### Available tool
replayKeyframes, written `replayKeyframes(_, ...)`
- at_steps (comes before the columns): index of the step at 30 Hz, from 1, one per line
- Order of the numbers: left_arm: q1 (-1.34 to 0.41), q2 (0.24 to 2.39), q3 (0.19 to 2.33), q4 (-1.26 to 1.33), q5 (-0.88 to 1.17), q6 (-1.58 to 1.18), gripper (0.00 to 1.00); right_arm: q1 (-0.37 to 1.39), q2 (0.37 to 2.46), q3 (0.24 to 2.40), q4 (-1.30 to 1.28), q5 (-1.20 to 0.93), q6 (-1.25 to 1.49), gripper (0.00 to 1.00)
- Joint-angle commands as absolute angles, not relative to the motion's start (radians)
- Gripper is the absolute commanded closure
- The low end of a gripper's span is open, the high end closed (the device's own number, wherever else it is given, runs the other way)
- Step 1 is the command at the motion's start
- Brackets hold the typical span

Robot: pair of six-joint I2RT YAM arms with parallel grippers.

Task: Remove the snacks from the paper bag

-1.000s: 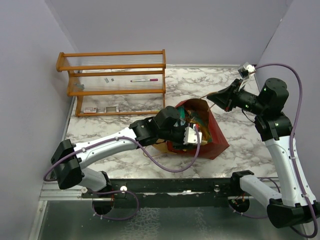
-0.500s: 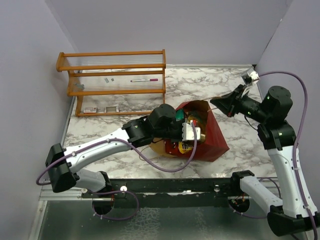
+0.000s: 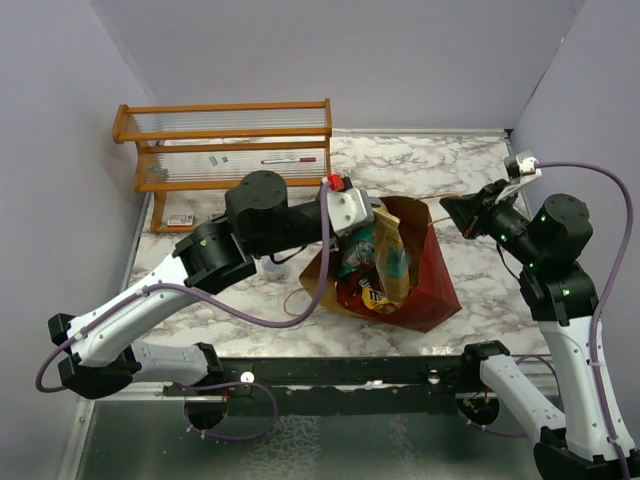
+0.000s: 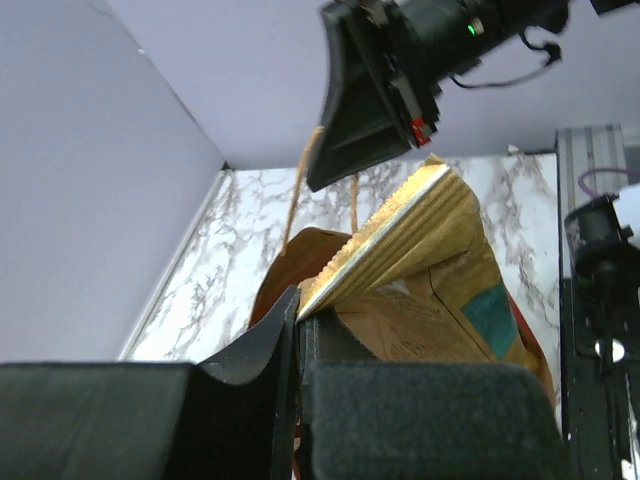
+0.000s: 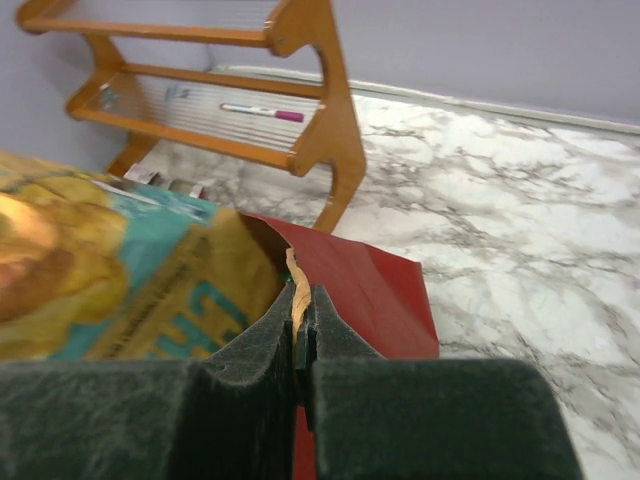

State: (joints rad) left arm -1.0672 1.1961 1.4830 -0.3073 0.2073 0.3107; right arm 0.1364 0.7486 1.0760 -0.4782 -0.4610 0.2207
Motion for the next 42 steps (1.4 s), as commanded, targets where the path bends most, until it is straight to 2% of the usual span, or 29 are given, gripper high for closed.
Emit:
replayKeyframes(1,-1.068,1.159,1.634,-0.361,0.054,0.207,1.00,0.137,0.703,1.088,-0.503,-0.216,0.254,0.98)
replayKeyframes(7,-1.069,1.117,1.814,-0.494,-0.089,0.130,1.00,0.137,0.679,1.083,-0.499,-0.189,0.254,0.98)
replayKeyframes(13,-1.069,1.112,1.947,-0.707,-0.340,0.069,1.00,0.137,0.671,1.087,-0.503,-0.171,0.253,0.98)
replayKeyframes(19,-1.069,1.029,1.887,-0.825,-0.478,-0.025,1.00,0.137,0.671,1.114,-0.551,0.015,0.251,0.98)
replayKeyframes(28,-1.068,1.002,1.776,-0.989,-0.560,-0.187,1.00,0.137,0.690,1.162,-0.584,0.270,0.202,0.98)
replayKeyframes(42,-1.056,1.074,1.635,-1.157,-0.862,-0.240,1.00,0.137,0.655,1.147,-0.558,0.162,0.193,0.98)
